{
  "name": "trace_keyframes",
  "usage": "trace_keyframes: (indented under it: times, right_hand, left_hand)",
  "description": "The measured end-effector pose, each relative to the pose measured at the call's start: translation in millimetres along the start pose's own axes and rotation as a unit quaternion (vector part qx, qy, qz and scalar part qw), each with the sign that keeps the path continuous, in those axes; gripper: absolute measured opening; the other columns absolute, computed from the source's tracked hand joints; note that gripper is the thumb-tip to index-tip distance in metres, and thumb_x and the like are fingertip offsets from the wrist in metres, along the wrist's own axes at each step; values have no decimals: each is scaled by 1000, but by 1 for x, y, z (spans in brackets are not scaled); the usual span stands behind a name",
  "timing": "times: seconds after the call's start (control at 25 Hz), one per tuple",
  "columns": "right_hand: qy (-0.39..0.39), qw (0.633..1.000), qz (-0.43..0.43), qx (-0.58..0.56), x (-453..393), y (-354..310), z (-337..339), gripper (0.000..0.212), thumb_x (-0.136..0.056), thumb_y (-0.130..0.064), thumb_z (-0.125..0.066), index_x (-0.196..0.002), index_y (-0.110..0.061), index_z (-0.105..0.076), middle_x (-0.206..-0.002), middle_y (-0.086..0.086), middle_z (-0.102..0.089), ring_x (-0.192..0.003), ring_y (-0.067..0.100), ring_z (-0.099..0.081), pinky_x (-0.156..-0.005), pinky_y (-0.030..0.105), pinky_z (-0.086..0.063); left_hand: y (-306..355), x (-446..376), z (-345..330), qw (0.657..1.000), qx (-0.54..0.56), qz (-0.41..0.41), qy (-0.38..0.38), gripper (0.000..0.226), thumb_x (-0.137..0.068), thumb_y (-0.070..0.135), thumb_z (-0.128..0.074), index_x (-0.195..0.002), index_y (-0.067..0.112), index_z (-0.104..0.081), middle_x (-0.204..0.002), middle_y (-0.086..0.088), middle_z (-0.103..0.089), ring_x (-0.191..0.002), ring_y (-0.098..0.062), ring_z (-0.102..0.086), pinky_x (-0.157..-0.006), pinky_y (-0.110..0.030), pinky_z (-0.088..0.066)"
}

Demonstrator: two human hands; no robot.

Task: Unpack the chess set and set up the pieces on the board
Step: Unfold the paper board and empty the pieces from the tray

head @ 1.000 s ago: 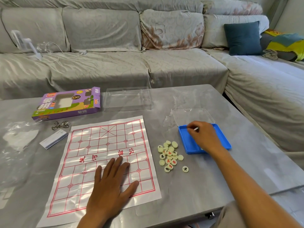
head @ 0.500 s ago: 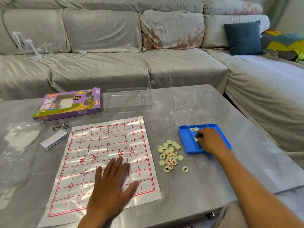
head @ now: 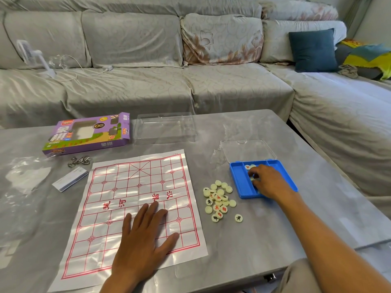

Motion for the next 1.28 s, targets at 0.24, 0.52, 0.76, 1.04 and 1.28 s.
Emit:
trace_keyframes:
  times: [0.24, 0.52, 0.76, 1.04, 1.28]
  right_hand:
    - [19, 998, -52, -34, -4, 6, -2, 29, -84, -7, -62, -111, -19, -63, -110, 1, -64, -89, 19, -60, -78, 33, -54]
    - [153, 977, -51, -137, 10, 7, 34, 20, -77, -12, -70, -96, -15, -72, -82, -1, -68, -70, 13, -59, -58, 21, -46]
    - [4, 982, 92, -166, 33, -88, 7, 21, -77, -19, -73, -98, -22, -72, -83, -9, -67, -75, 6, -62, -72, 19, -53]
    - [119, 970, -40, -206, 18, -2, 44, 14, -82, -8, -66, -88, -17, -74, -89, -1, -70, -76, 14, -63, -76, 34, -54]
    - [-24, 991, -102, -86, 18, 58, 17, 33, -77, -5, -71, -104, -23, -68, -105, -4, -64, -92, 15, -59, -81, 26, -47]
  left_hand:
    - [2, 1, 6, 1000, 16, 6, 2, 90, -72, 89, 2, -143, 44, -28, -157, 16, -3, -147, -15, -5, -118, -53, 0]
    - [3, 3, 7, 1000, 20, 5, 0, 90, -72, 89, 2, -142, 44, -30, -157, 14, -8, -147, -16, -8, -117, -53, -1]
    - [1, 1, 2, 1000, 15, 1, -4, 84, -76, 87, -5, -141, 42, -34, -157, 12, -14, -146, -18, -14, -116, -55, -4]
    - [1, 0, 1, 1000, 13, 0, 4, 84, -76, 87, -6, -141, 42, -34, -157, 12, -14, -146, -18, -14, -117, -55, -4]
    - [2, 0, 3, 1000, 7, 1, 7, 85, -75, 88, -4, -142, 42, -32, -157, 12, -14, -146, -18, -12, -117, -54, -3]
Point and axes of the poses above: each hand's wrist, its own x-axis away from the middle knuckle, its own z-axis out of the back of the hand, y = z × x, the point moved 9 cm from there along -x, towards the middle knuckle
